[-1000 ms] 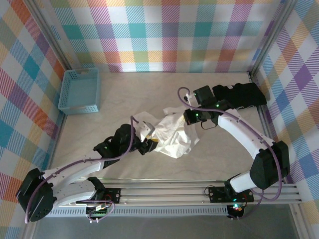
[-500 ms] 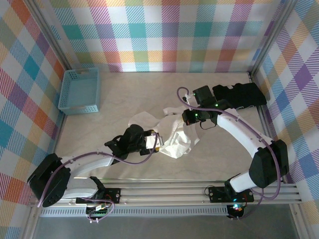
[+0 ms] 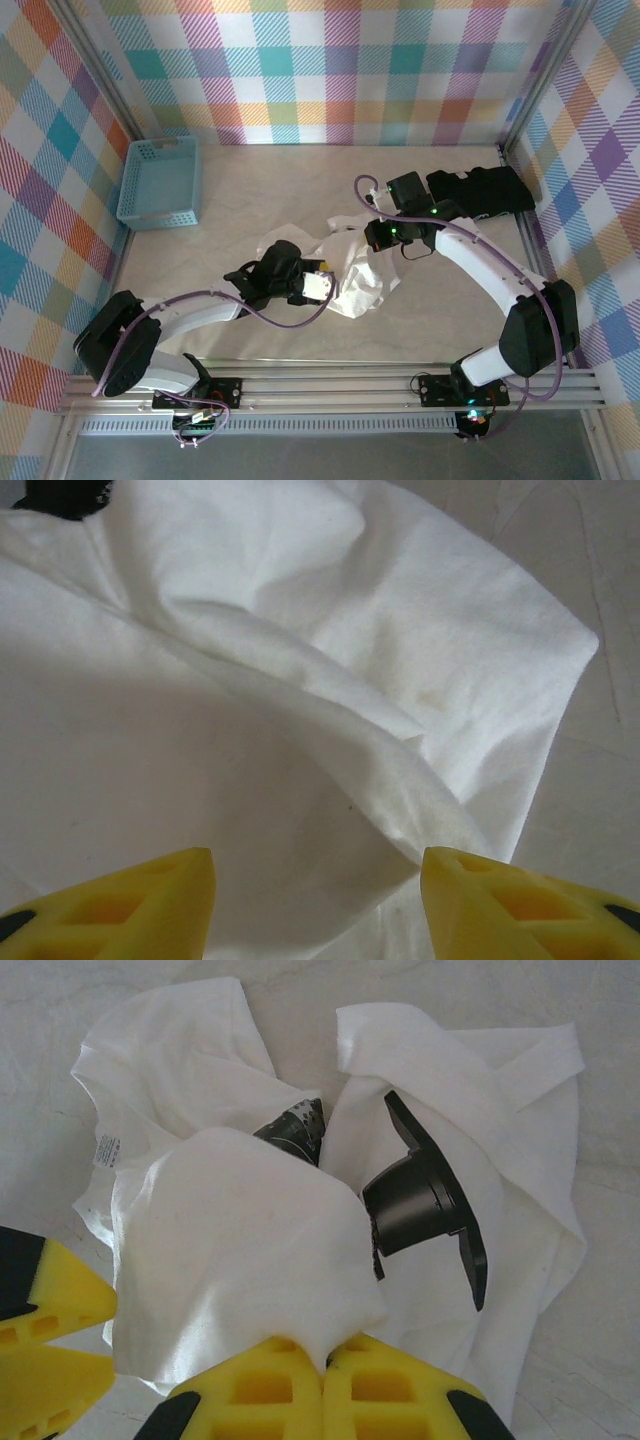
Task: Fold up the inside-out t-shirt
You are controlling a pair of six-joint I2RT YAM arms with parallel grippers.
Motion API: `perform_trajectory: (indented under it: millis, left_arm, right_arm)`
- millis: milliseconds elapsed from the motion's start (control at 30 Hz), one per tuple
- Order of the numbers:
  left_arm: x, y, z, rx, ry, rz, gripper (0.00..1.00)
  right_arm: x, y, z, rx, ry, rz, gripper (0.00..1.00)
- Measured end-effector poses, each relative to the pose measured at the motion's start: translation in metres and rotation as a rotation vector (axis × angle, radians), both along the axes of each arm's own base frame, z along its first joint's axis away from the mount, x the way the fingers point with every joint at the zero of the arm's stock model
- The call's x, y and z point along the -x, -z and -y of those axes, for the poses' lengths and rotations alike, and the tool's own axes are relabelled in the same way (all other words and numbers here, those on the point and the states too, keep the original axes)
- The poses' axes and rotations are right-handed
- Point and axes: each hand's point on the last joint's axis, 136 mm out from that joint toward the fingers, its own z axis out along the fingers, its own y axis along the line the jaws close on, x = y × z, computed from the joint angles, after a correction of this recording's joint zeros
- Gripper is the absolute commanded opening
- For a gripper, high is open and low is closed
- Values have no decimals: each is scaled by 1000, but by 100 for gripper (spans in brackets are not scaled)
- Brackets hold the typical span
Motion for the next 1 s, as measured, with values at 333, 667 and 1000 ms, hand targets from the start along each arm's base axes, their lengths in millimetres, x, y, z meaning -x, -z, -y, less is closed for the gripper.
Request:
perform_trajectory:
  millis: [333,667,1000]
  left_arm:
    - [1,12,4,-47,34,-29,48]
    - [-2,10,6,-45,33,-23,25]
    - [-2,3,6,-19,14,-34,5]
  right_arm:
    - [-1,-1,-1,-3,-1,4,0]
    - [-1,-2,-3,-14,-6,9,0]
    - [-1,-2,-3,-17,-9,7,0]
